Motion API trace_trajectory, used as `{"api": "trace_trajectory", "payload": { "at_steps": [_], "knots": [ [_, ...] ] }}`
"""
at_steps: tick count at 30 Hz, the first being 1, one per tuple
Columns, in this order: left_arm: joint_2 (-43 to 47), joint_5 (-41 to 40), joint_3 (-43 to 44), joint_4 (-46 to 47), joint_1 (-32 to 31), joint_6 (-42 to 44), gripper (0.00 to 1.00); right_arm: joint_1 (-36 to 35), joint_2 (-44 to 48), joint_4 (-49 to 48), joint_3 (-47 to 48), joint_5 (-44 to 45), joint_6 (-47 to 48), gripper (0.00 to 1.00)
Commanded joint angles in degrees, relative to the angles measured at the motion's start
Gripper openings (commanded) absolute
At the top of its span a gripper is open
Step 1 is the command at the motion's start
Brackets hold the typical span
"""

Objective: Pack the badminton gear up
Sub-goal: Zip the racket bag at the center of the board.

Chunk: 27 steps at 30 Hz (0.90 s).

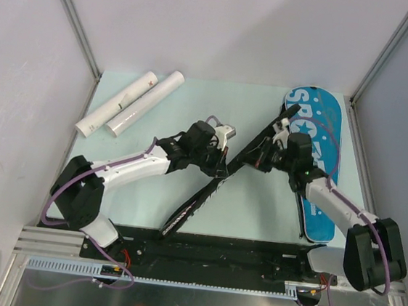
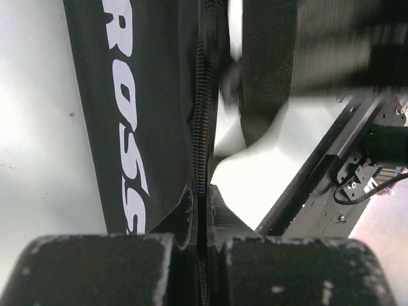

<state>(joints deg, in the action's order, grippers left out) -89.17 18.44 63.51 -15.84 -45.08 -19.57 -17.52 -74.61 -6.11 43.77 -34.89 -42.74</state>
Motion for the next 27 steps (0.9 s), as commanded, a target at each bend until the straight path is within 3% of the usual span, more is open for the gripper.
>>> {"api": "trace_trajectory", "payload": {
  "at_steps": [1, 4, 5, 7, 12, 17, 20, 23, 27],
  "knots": [
    [-0.31, 0.37, 4.17, 3.88, -0.10, -1.34, 0.00, -8.91, 6.83, -3.29, -5.61, 2.80, -4.89, 0.00],
    [-0.40, 0.72, 4.35, 3.80, -0.18, -1.35, 0.00, -11.83, 8.95, -0.86, -8.34, 6.14, -4.90, 0.00],
    [-0.31, 0.46, 4.09, 3.79, -0.10, -1.52, 0.00, -11.49, 8.87, 0.30, -8.35, 6.07, -4.29, 0.04],
    [0.04, 0.20, 3.65, 3.79, -0.10, -1.69, 0.00, -8.69, 9.04, 2.67, -8.17, 3.54, -2.53, 0.21],
    [0.75, -0.07, 2.59, 3.88, -0.10, -2.14, 0.00, -1.65, 11.59, 7.41, -8.17, 0.01, 0.55, 0.26],
    [0.84, 0.99, 2.15, 3.88, -0.10, -2.49, 0.00, 4.94, 14.49, 10.67, -7.03, -3.34, 2.83, 0.49],
    [0.92, 0.46, 1.97, 3.80, -0.10, -2.75, 0.00, 7.58, 16.68, 14.19, -5.98, -2.55, 3.81, 0.57],
    [0.58, 0.81, 2.32, 3.79, -0.09, -3.54, 0.00, 6.10, 17.74, 11.66, -5.98, -1.93, 2.67, 0.67],
    [0.40, 1.42, 2.06, 3.80, -0.18, -4.07, 0.00, 0.92, 15.64, 6.82, -5.62, -0.71, -0.14, 0.71]
  ]
}}
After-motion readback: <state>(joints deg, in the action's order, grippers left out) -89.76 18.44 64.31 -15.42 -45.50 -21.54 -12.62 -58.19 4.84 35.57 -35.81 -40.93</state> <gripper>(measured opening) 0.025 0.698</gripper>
